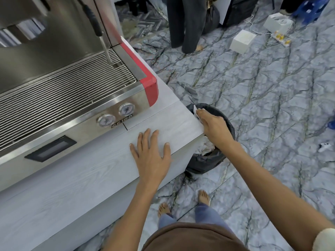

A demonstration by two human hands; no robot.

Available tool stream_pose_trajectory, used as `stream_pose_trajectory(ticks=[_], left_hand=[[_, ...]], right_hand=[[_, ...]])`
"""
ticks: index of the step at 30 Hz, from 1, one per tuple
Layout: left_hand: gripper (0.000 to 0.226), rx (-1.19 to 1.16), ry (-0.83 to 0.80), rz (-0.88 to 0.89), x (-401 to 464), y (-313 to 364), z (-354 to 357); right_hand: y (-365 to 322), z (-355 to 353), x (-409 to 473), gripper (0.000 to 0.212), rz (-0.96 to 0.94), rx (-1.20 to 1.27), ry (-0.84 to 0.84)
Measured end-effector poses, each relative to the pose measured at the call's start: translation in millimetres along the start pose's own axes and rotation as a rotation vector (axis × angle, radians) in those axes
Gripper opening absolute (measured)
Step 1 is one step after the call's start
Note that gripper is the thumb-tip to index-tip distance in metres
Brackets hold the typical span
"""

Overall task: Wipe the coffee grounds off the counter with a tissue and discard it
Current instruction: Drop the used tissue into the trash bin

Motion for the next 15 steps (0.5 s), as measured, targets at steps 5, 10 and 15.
stream_pose_trajectory(ticks=[5, 10, 15], left_hand=[[0.055, -0.044, -0.020, 0.132, 14, 83, 46], [0.044, -0.057, -0.001, 0.363, 21, 177, 102], [0.044, -0.126, -0.148, 0.436, 39, 201, 191]], right_hand=[[62, -16, -10, 0.028, 0.014, 0.013, 0.007], [128, -22, -10, 0.030, 0.030, 0.065, -0.002], [195, 3, -6, 0.026, 0.075, 0.089, -0.096]])
Point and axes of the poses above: each hand's wrist, its own x-axis towards the middle knuckle, its own z-axis out of the palm, y = z × x, the point moved 10 cm from there along x, towards the middle knuckle, and after that the axes turned 7 degrees about -y, right-handed, at the moved point
